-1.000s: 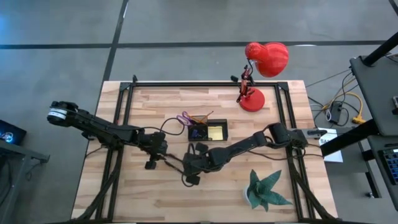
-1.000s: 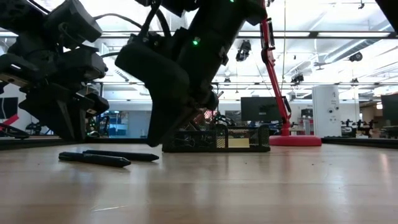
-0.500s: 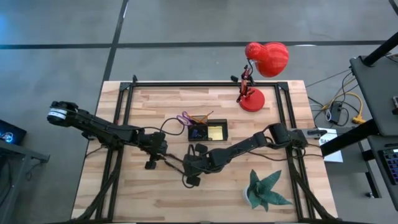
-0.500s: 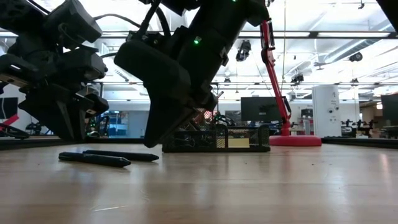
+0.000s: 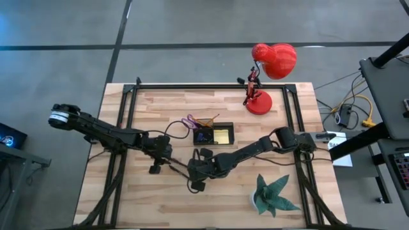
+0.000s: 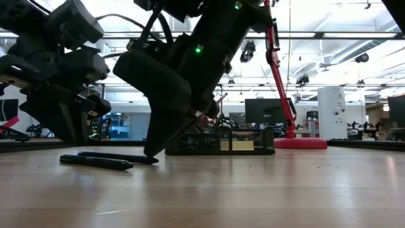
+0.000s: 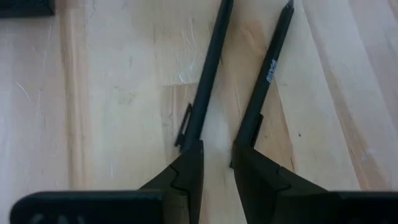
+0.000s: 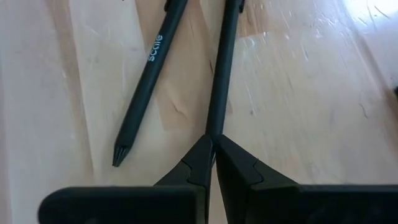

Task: Pick and place office supplies into organizer
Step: Put the top black pen into the black desk organizer

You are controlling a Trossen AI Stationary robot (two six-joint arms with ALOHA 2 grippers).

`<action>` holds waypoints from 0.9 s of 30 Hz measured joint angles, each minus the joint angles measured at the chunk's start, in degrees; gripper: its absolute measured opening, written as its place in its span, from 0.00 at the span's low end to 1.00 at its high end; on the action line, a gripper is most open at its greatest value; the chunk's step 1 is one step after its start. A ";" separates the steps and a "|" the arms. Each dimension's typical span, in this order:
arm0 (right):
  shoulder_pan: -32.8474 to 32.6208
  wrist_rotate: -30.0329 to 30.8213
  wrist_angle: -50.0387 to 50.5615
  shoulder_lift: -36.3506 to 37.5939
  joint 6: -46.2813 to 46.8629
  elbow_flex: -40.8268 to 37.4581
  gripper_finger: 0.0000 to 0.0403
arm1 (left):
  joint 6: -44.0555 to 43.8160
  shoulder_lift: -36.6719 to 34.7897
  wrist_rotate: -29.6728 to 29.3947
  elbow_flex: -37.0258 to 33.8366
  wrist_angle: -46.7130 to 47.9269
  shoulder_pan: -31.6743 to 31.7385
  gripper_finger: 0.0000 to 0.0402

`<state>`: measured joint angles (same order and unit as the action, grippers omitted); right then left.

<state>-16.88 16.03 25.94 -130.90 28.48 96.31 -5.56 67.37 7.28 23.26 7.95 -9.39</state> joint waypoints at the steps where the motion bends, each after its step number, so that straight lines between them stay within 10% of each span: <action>1: 0.02 0.02 -0.21 -0.14 0.01 0.00 0.03 | 0.01 0.00 -0.27 0.06 -0.08 -0.01 0.17; 27: 0.00 -1.62 0.50 -0.47 -0.01 -0.26 0.03 | 4.90 0.00 -7.41 1.13 0.01 -0.01 0.17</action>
<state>-16.88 14.42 26.44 -131.37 28.47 96.05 -0.66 67.37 -0.13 24.38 7.95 -9.40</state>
